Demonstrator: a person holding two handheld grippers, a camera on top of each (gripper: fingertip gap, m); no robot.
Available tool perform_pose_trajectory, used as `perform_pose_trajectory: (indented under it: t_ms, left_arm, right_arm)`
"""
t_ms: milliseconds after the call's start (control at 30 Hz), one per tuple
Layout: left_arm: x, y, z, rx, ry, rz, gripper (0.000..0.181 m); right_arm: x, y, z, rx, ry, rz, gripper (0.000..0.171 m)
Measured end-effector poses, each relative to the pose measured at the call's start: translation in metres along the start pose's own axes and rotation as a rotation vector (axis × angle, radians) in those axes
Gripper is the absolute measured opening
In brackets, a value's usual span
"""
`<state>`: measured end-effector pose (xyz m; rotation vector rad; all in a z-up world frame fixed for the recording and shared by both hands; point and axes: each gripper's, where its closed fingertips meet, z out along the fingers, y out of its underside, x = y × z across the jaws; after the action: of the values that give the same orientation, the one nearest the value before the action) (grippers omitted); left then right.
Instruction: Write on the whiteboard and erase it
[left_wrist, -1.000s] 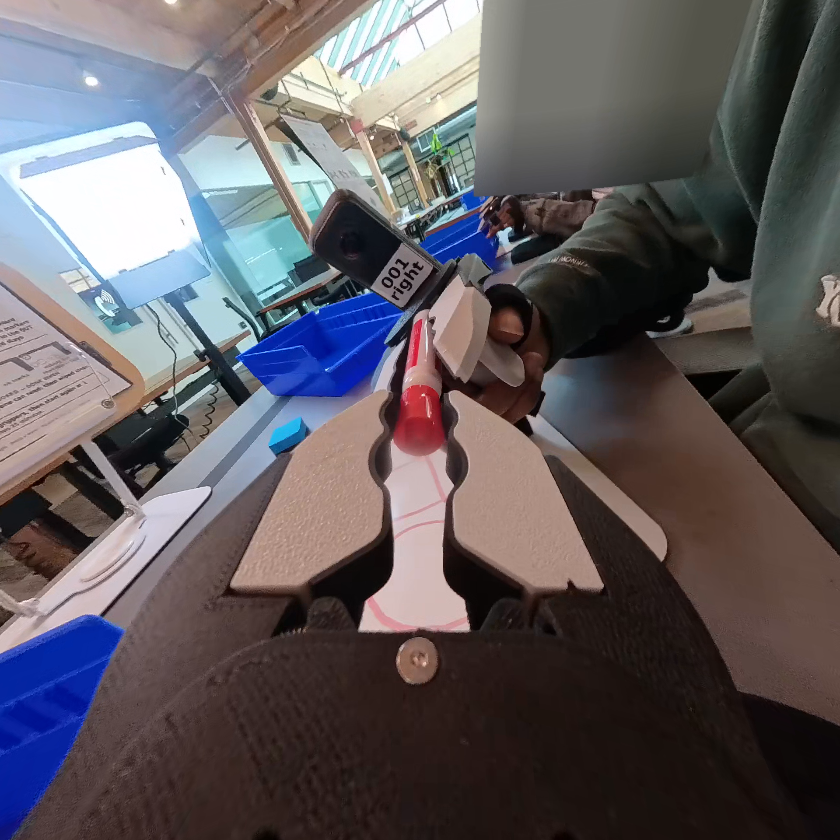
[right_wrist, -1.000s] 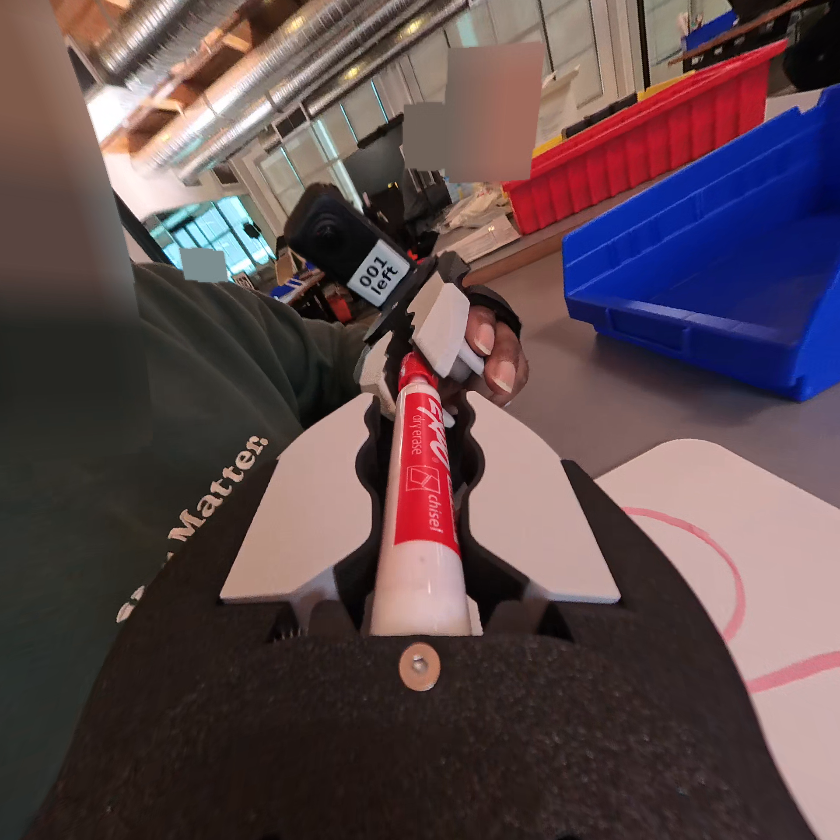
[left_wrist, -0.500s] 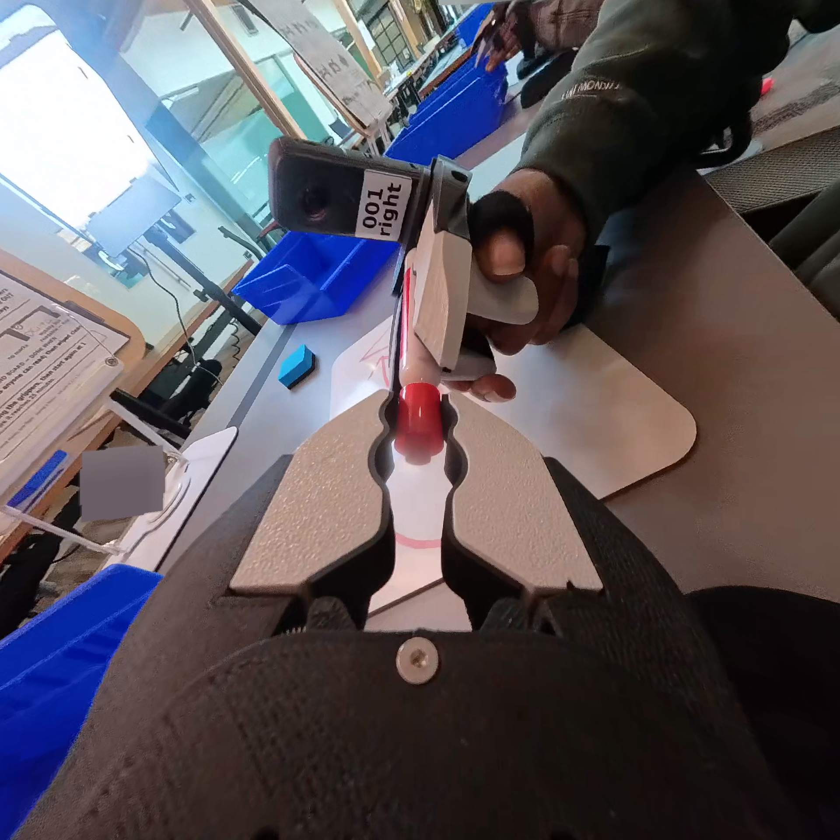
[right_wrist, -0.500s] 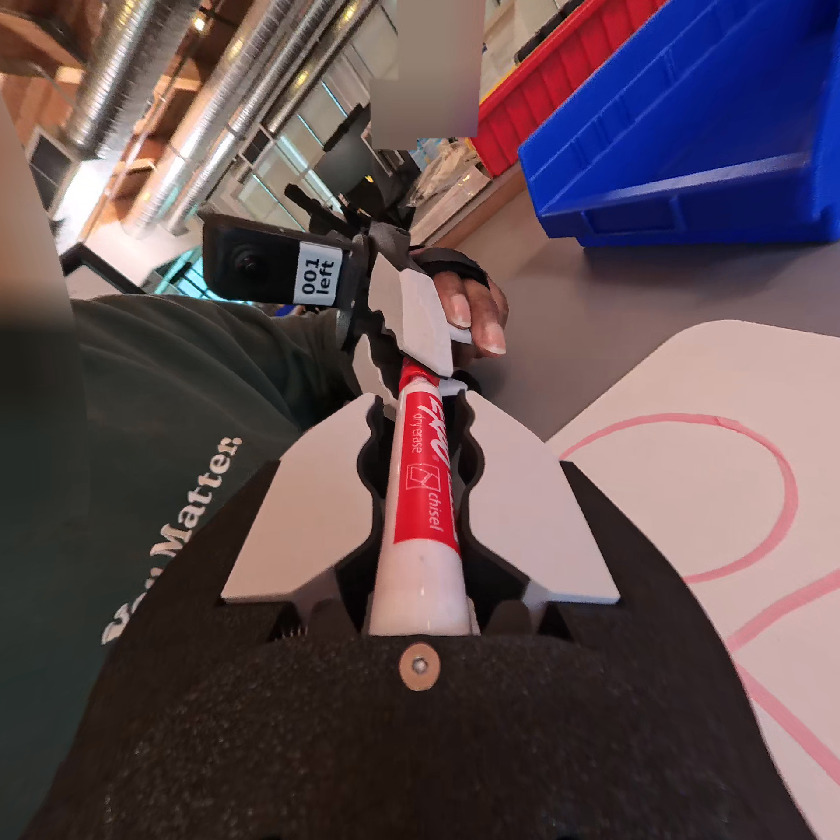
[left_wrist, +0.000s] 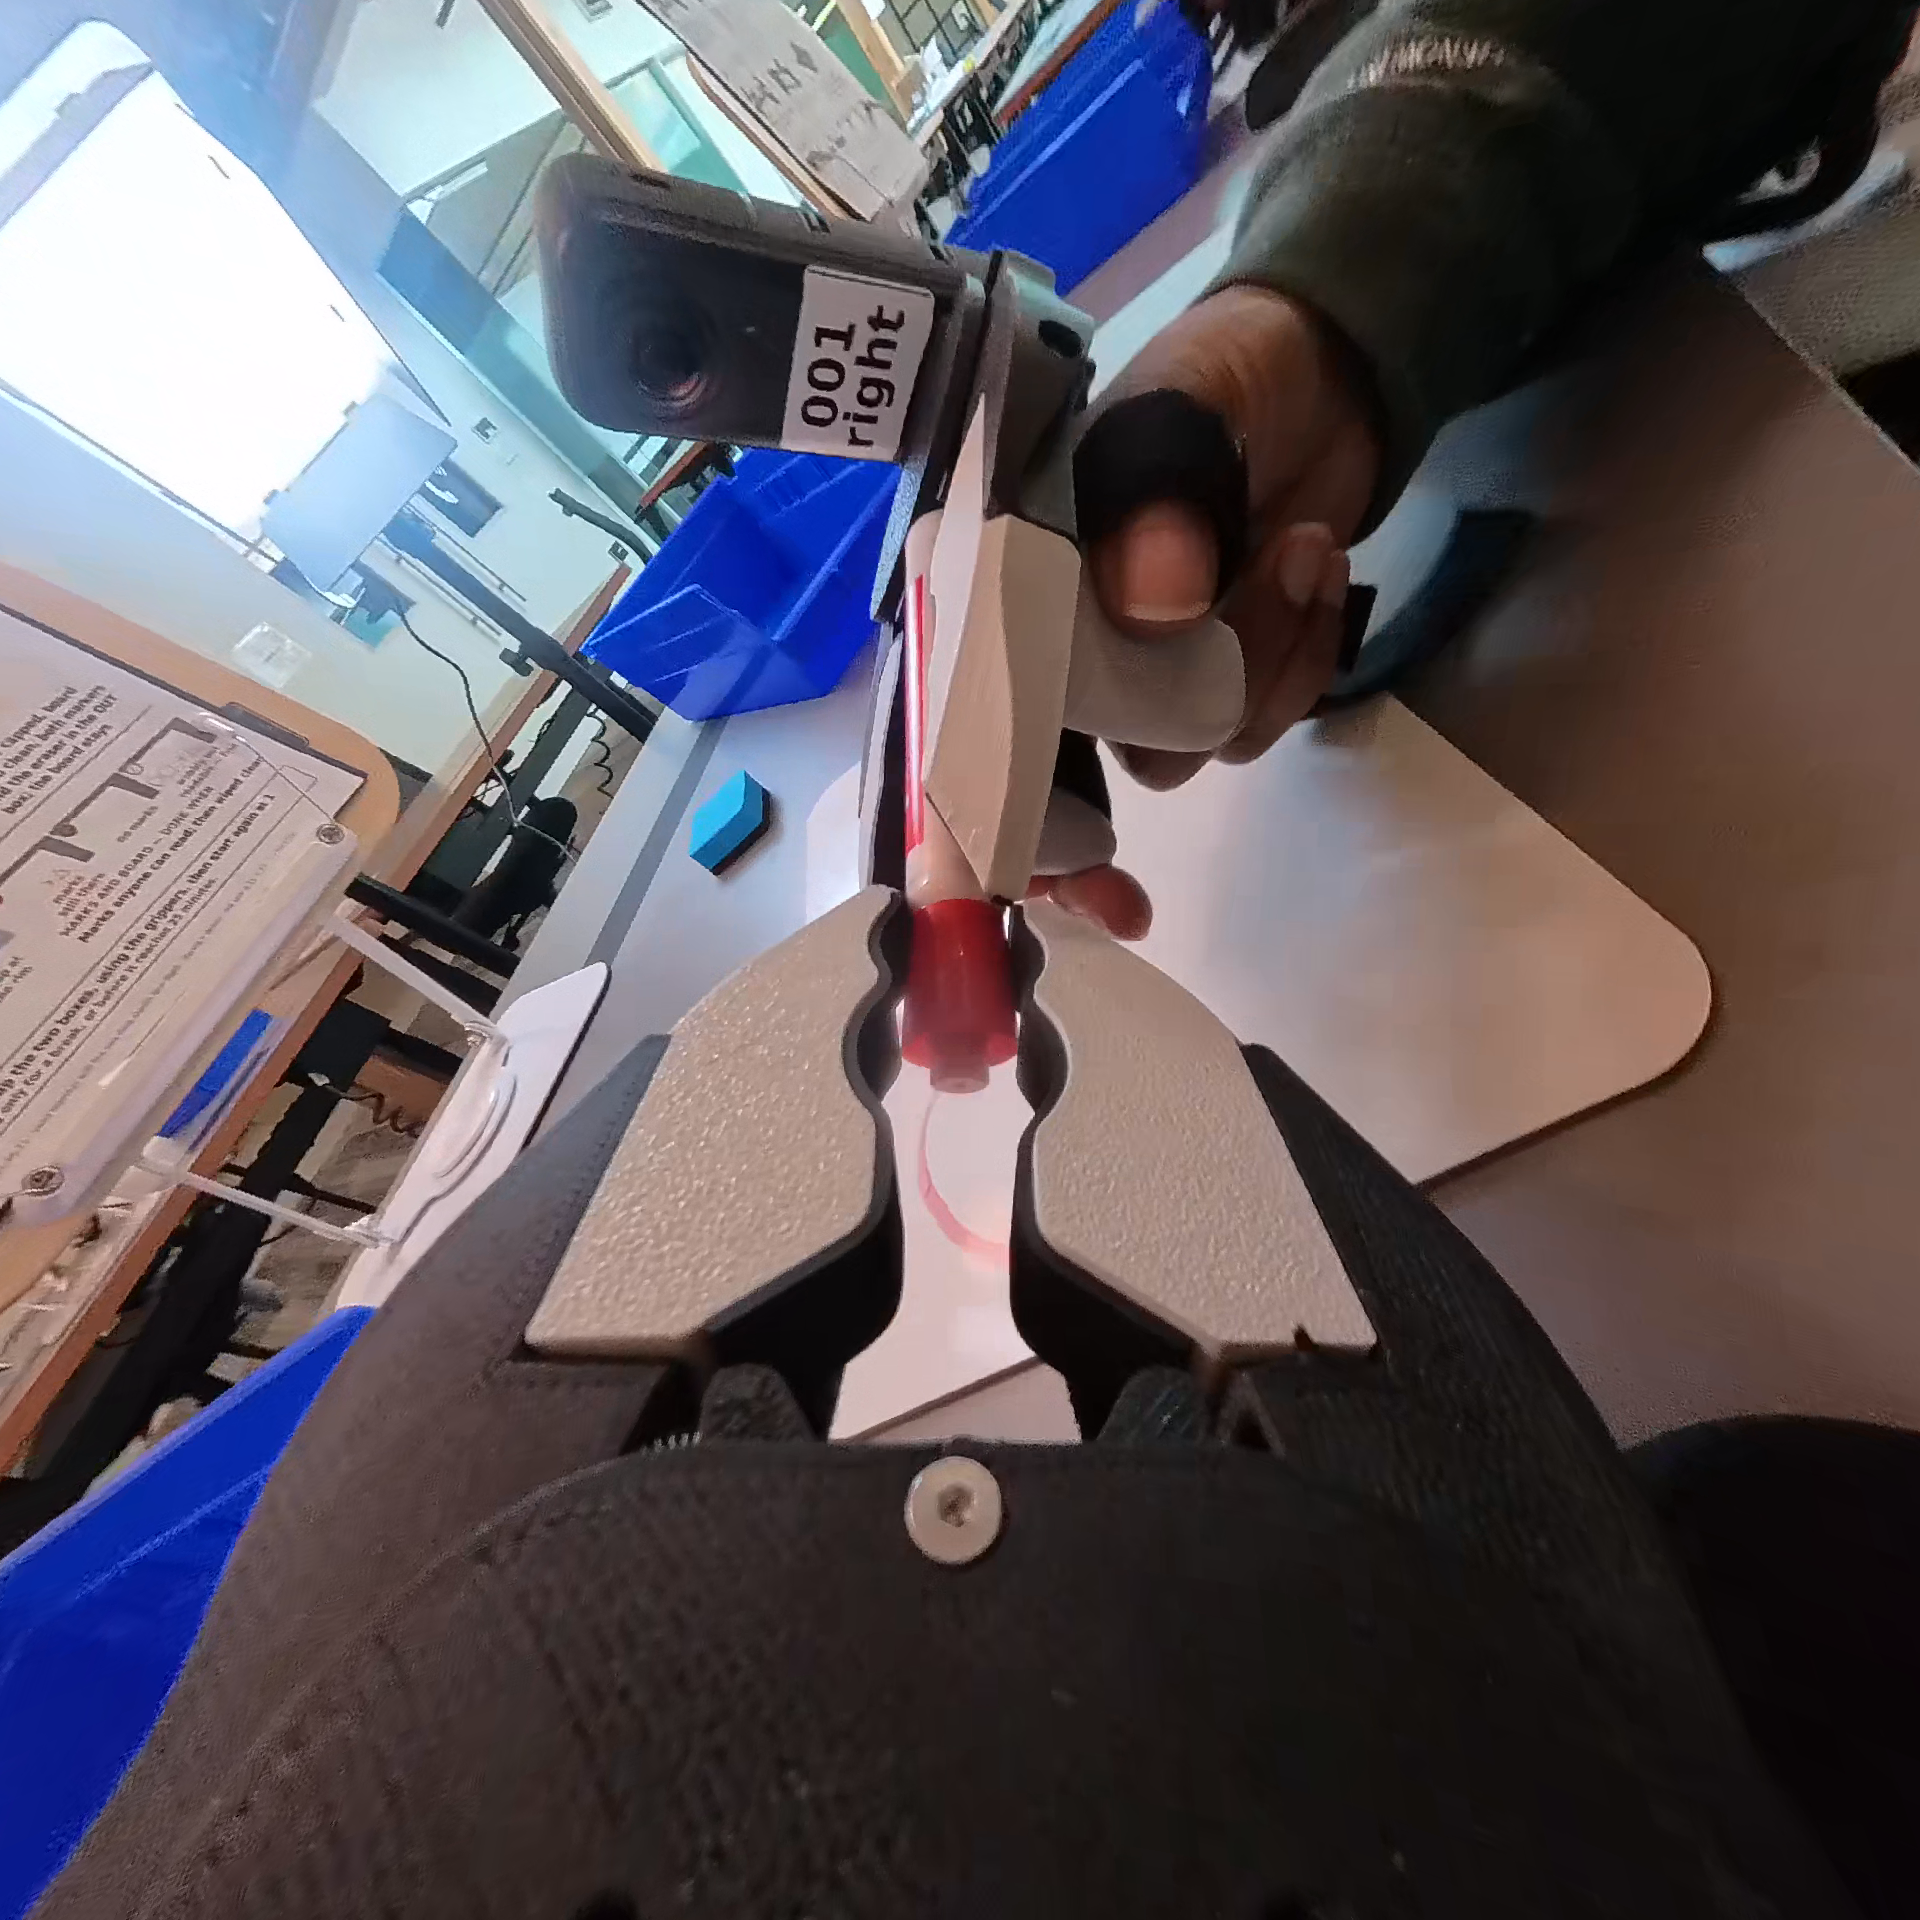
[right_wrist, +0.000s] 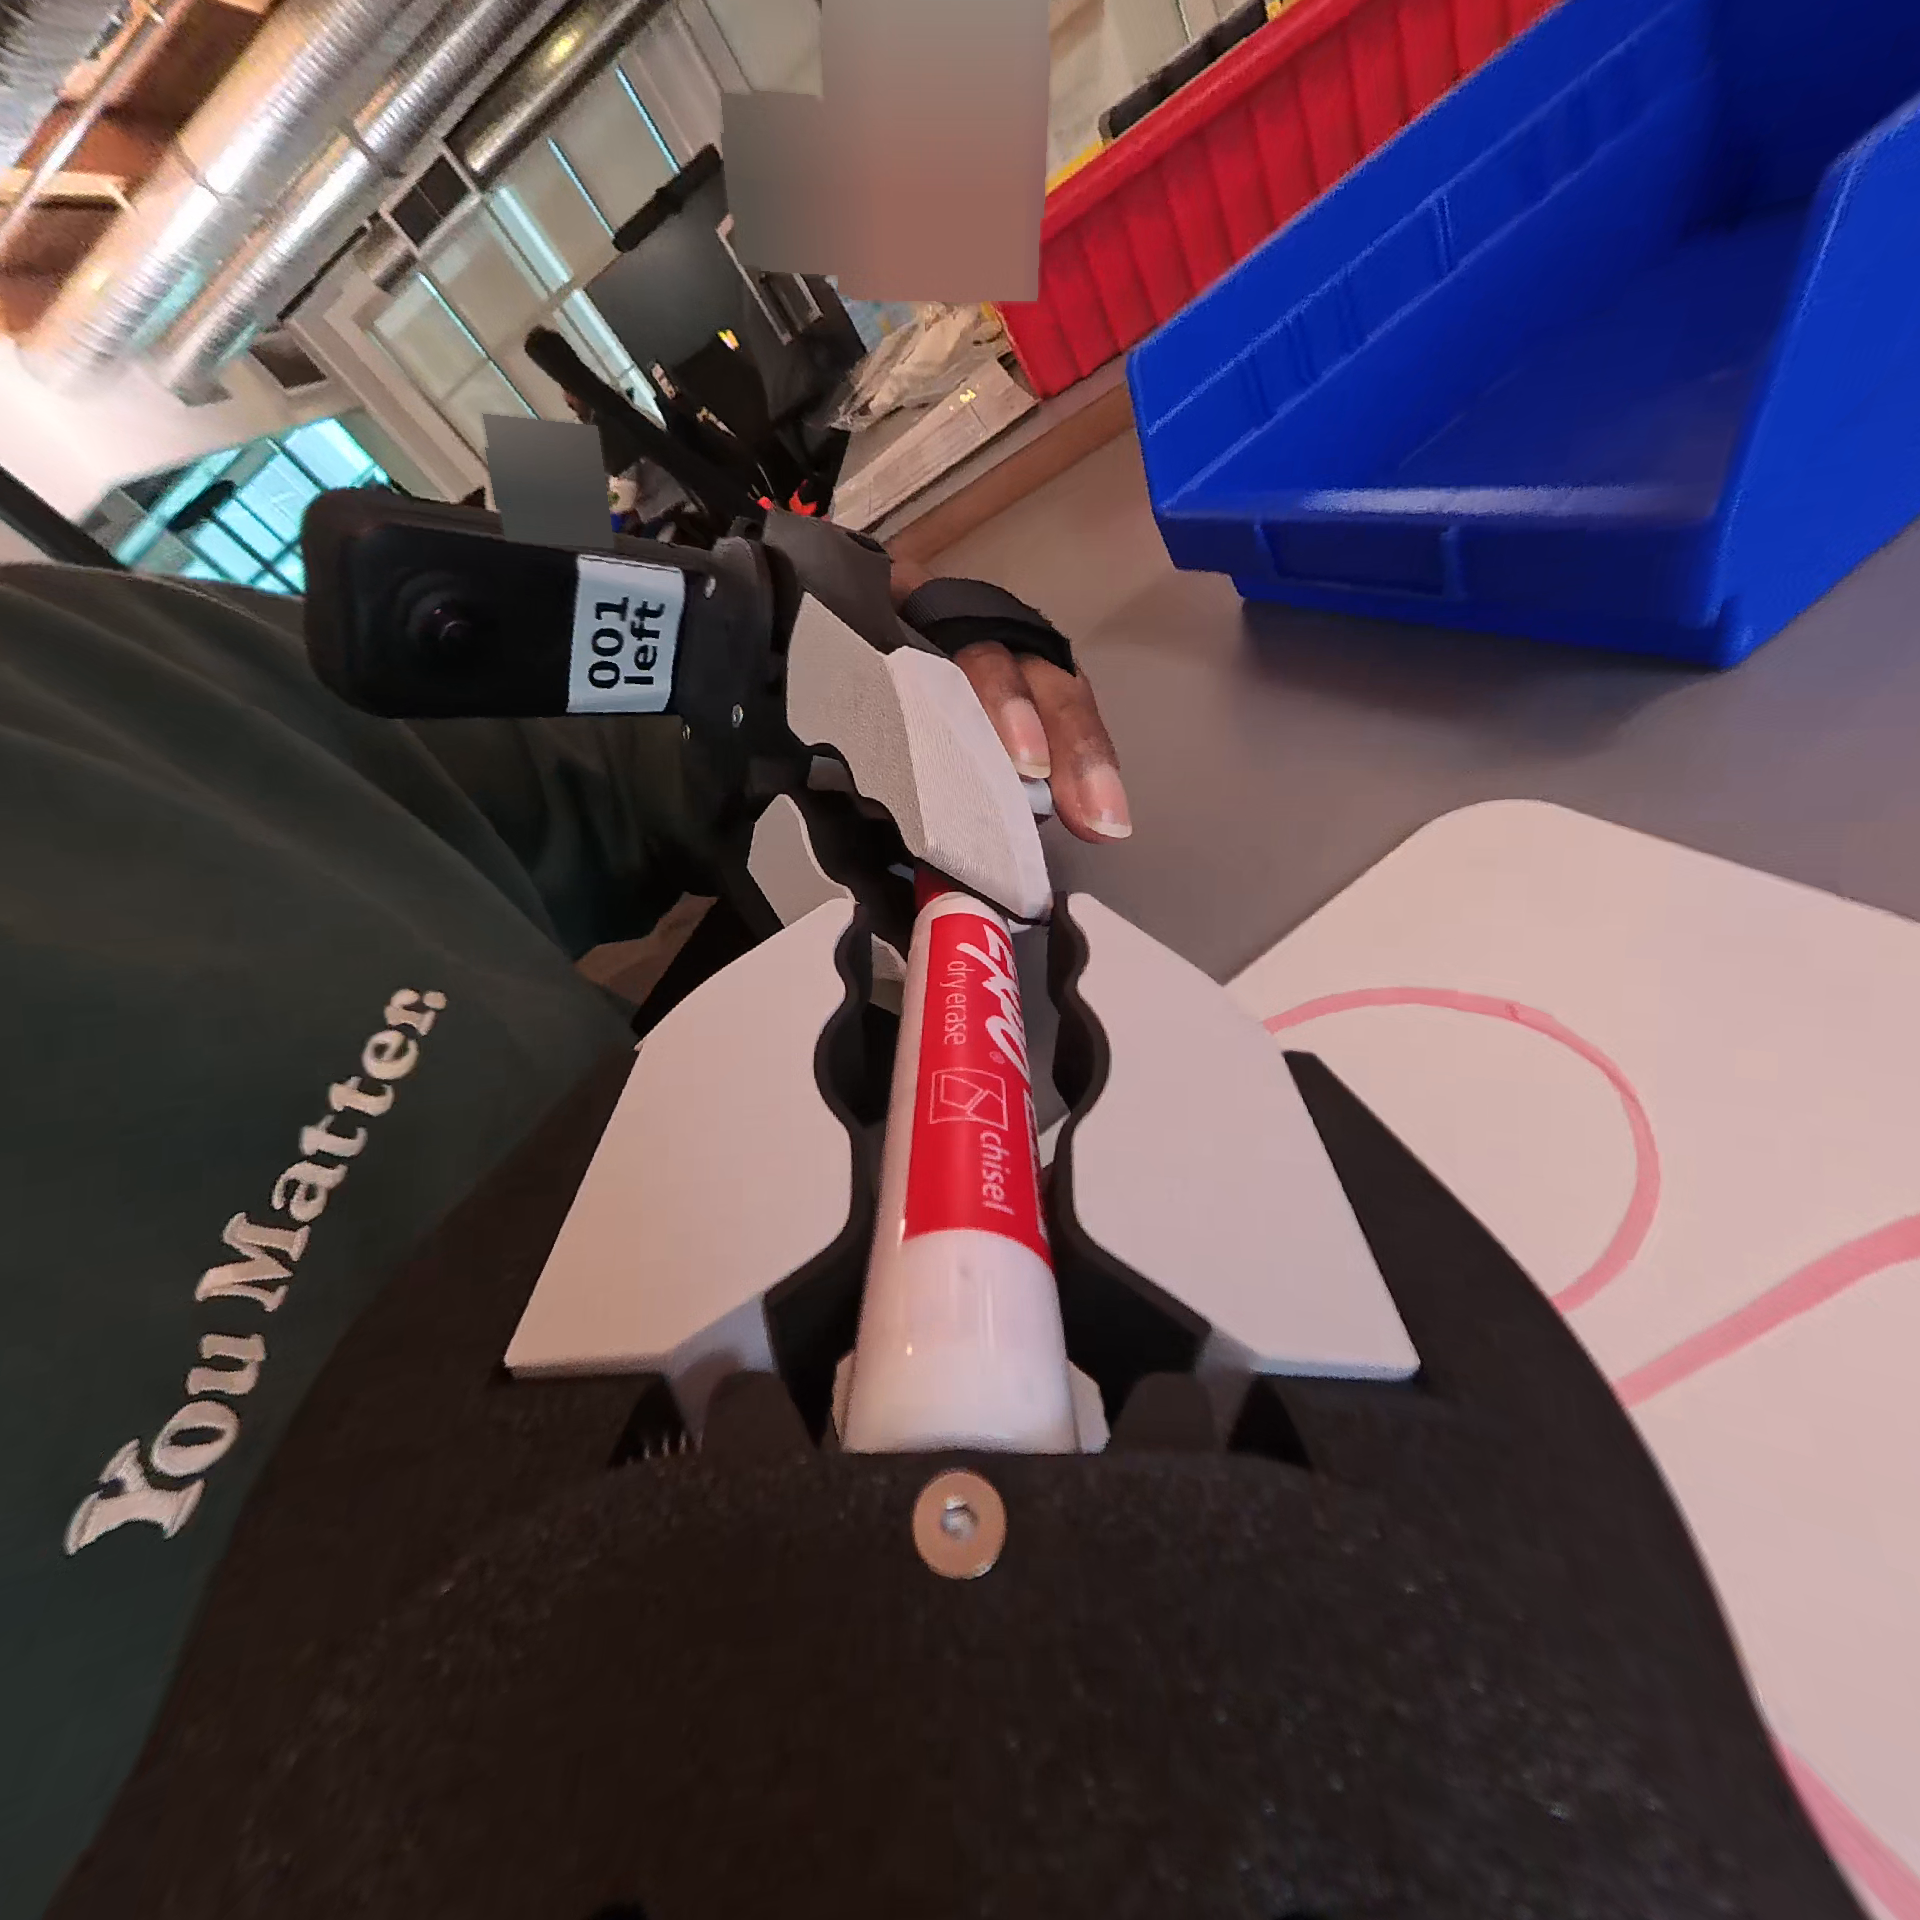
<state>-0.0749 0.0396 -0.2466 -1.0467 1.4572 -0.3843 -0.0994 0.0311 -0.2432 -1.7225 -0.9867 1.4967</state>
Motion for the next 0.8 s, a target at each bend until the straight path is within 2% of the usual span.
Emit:
perform_pose_trajectory:
  t_ms: [133,200,267,367,533,733,800]
  left_arm:
    - [-0.005,-0.007,-0.004,0.040,0.011,-0.056,0.019]
    - [-0.006,-0.004,-0.008,0.041,0.023,-0.100,0.019]
    - [-0.005,0.005,-0.010,0.016,0.060,-0.159,0.019]
    - [-0.001,0.025,-0.007,-0.081,0.107,-0.201,0.019]
    - [0.009,0.030,0.001,-0.135,0.145,-0.196,0.019]
    - [0.016,0.026,0.002,-0.147,0.147,-0.148,0.019]
    - [0.017,0.027,0.002,-0.153,0.154,-0.144,0.019]
  right_arm:
    - [-0.005,-0.006,-0.001,-0.031,-0.048,-0.026,0.034]
    - [-0.003,-0.005,-0.007,-0.074,-0.035,-0.091,0.046]
    - [0.006,-0.011,-0.021,-0.121,0.055,-0.226,0.058]
    - [0.020,-0.022,-0.040,-0.226,0.266,-0.564,0.060]
    - [0.032,0.012,-0.036,-0.490,0.383,-0.818,0.050]
    - [0.036,0.027,-0.030,-0.592,0.406,-0.908,0.020]
    - [0.035,0.030,-0.030,-0.613,0.408,-0.919,0.019]
